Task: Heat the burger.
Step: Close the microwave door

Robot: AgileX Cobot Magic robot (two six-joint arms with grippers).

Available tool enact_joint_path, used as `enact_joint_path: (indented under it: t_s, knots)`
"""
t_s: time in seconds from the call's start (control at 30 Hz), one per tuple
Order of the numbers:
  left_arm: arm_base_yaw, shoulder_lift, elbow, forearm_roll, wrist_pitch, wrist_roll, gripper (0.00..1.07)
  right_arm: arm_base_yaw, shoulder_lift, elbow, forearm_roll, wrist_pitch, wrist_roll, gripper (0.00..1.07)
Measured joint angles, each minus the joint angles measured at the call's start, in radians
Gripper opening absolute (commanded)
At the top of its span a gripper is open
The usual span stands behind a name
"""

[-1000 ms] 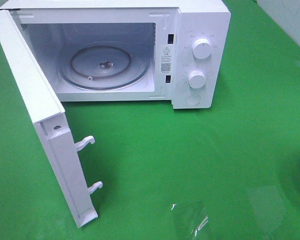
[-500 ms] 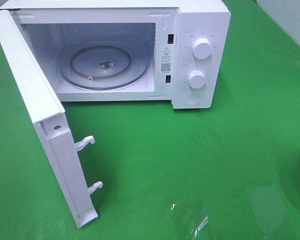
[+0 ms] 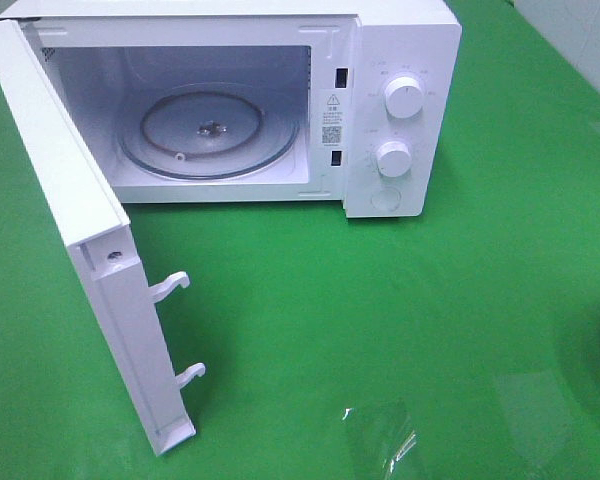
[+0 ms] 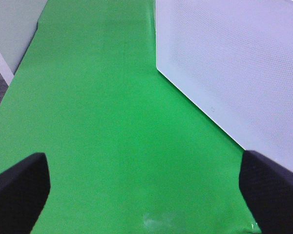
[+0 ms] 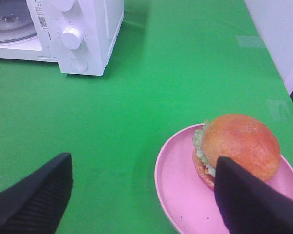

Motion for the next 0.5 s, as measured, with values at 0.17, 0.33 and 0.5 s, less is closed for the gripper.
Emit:
enact_joint_path:
  t_s: [0.17, 0.33, 0.5]
  knots:
    - [0.0, 0.0, 0.0, 0.0, 0.0, 0.0, 0.98, 0.0, 0.0, 0.0, 0.0, 0.0, 0.0, 0.76]
    - [0.0, 0.0, 0.0, 0.0, 0.0, 0.0, 0.98, 0.0, 0.0, 0.0, 0.0, 0.0, 0.0, 0.76]
    - [0.0, 0.0, 0.0, -0.039, 0.0, 0.0, 0.98, 0.0, 0.0, 0.0, 0.0, 0.0, 0.0, 0.76]
